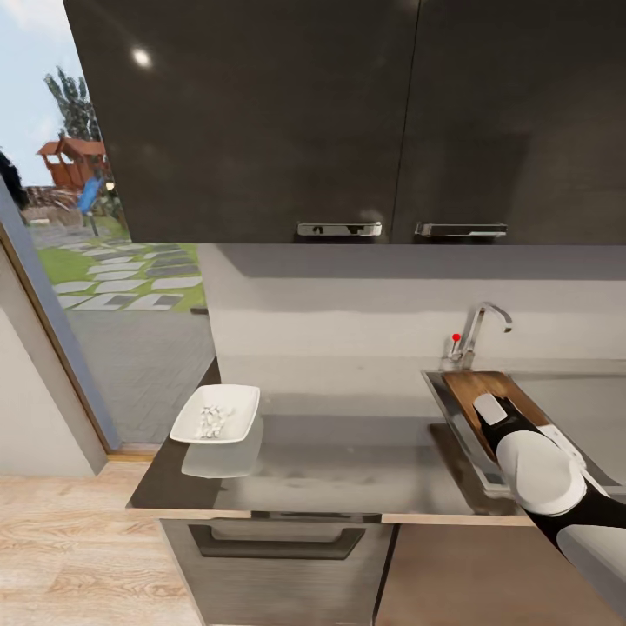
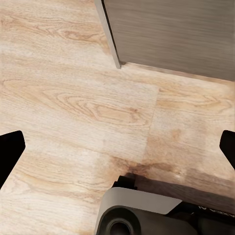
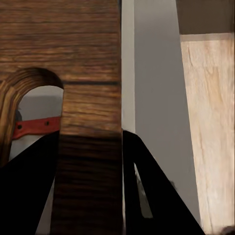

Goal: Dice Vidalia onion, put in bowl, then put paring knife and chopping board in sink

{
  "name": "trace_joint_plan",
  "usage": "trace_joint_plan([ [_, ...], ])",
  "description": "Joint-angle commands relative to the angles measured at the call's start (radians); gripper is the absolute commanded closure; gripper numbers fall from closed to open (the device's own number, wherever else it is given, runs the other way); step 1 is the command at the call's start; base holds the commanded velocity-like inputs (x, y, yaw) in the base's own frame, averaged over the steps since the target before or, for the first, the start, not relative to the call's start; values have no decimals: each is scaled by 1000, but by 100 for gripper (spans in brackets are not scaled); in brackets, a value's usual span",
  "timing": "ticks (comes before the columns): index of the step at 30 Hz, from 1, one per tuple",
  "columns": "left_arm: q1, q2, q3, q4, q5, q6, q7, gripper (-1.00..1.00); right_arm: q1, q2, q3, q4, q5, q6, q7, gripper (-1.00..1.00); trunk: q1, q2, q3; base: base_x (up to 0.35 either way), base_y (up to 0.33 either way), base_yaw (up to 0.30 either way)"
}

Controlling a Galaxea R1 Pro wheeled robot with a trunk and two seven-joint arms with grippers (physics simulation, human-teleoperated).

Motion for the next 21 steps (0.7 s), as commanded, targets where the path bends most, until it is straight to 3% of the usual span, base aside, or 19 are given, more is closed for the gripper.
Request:
trace_joint_plan([
  [1, -2, -1, -8, 4, 5, -5, 2, -100, -1, 0, 2, 0, -5, -7, -8, 100, 1, -2, -2, 0, 0, 0],
  [6, -2, -1, -8, 4, 5, -5, 3, -100, -1, 0, 3, 0, -4, -7, -14, 100, 1, -2, -2, 34, 0, 0],
  [16, -2, 1, -8, 4, 5, -5, 3, -100, -1, -2, 3, 2, -2, -11, -13, 100, 1, -2, -2, 201, 0, 0],
  [21, -2, 1, -8, 4, 5, -5, 3, -100, 3, -1, 3, 2, -2, -13, -13, 100, 1, -2, -2, 62, 0, 0],
])
